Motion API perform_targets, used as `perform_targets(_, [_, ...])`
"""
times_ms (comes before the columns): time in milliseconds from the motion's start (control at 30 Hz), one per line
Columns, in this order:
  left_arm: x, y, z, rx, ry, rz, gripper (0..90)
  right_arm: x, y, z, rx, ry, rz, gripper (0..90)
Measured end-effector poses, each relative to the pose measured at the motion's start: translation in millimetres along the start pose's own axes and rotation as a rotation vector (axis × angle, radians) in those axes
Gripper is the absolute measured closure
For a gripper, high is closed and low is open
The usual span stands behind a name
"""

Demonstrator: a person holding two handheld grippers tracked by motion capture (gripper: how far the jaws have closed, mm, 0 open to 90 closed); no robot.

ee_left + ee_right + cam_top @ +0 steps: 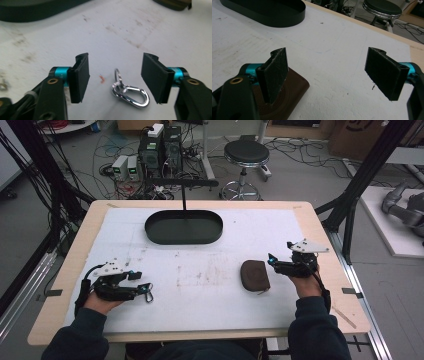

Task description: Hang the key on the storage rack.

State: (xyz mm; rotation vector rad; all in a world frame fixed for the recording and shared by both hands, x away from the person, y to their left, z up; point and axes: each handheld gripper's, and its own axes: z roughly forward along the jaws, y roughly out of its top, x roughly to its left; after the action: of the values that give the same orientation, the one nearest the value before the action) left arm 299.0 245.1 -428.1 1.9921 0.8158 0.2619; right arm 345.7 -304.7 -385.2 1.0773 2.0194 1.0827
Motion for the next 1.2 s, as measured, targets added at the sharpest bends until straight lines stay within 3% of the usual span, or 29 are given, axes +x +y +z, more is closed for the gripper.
perform_targets(233, [-0.8,-5.0,8.2,0.101,-0.008,-0.017,56.0,1.5,0.3,-1.4,-0.002,0.001,-0.004,19.1])
perform_targets(433, [2.4,-6.1,9.4,0.126,-0.022,-0.042,68.4,0.7,0.1,-1.3,-0.004,-0.001,-0.004,19.1])
perform_targets(567, [1.4,-6.2,13.1,0.159,-0.039,-0.032,74.0,0.9,-0.1,-1.2,0.001,0.001,-0.004,19.1])
perform_targets(633, [1.1,-5.3,12.4,0.156,-0.034,-0.026,82.7,0.8,-0.4,-1.2,0.001,0.002,-0.007,19.1])
perform_targets(967, [4.1,-2.9,12.9,0.168,-0.024,-0.056,87.2,1.9,-0.3,-1.6,0.0,0.002,-0.006,19.2])
perform_targets(1200, [3.0,-1.0,15.0,0.177,-0.019,-0.049,87.2,2.0,-0.3,-1.5,0.001,0.002,-0.007,19.2])
